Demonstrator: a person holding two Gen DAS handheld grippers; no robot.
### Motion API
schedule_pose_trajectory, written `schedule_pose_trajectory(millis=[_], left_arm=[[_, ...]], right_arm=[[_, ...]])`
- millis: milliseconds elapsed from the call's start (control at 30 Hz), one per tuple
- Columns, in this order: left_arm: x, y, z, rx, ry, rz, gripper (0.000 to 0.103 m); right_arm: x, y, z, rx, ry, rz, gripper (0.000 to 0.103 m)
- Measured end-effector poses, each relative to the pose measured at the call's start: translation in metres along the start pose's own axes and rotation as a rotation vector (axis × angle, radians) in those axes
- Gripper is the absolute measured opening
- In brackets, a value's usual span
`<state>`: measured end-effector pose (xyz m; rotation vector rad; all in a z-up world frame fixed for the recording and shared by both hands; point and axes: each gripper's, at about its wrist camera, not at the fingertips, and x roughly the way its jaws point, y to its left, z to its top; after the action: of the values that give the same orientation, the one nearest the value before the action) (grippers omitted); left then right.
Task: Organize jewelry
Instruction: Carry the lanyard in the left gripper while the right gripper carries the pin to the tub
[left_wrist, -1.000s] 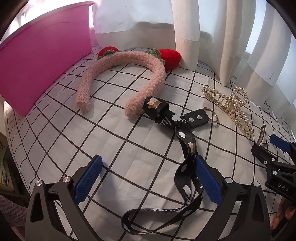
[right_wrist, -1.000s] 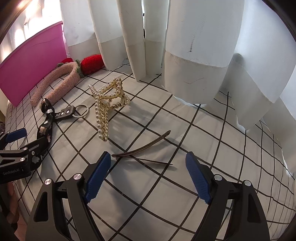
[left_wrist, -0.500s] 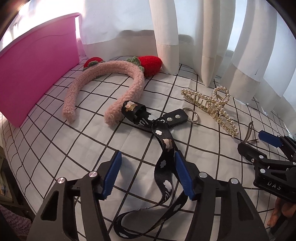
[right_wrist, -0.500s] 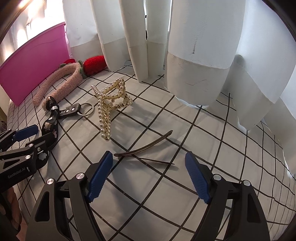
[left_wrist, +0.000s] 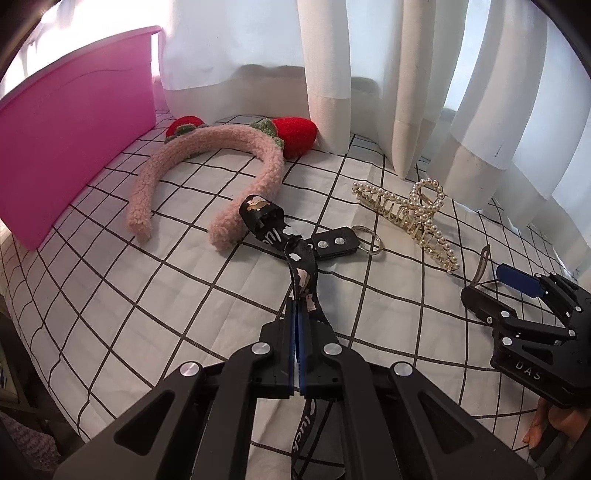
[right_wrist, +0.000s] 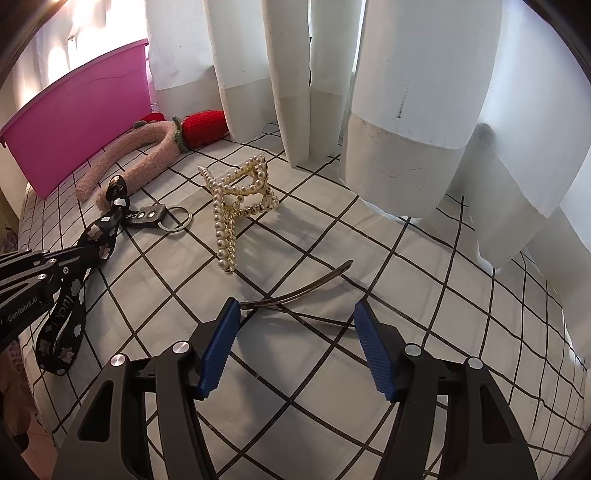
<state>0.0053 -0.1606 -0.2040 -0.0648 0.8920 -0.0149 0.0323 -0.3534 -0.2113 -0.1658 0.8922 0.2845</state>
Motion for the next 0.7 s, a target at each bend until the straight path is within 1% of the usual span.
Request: schedule_pose_trajectory(millis=[100,367,700], left_arm=[[-0.007,-0.002,0.0,0.01,-0.013,-0.009,0.002],[-0.021,0.0,0.005,-0.001,-0.025,-0.04,0.002],[-0.047,0.008,0.02,-0.024,-0.037,-0.057,0.002]], right_arm=[[-0.002,0.001,-0.001,0.001,0.0,0.007,0.062],[-0.016,-0.003,0.001,0.075,-0.005,0.081,0.062],[-0.039,0.002,0.007,0.092,-0.002,0.097,0.062]])
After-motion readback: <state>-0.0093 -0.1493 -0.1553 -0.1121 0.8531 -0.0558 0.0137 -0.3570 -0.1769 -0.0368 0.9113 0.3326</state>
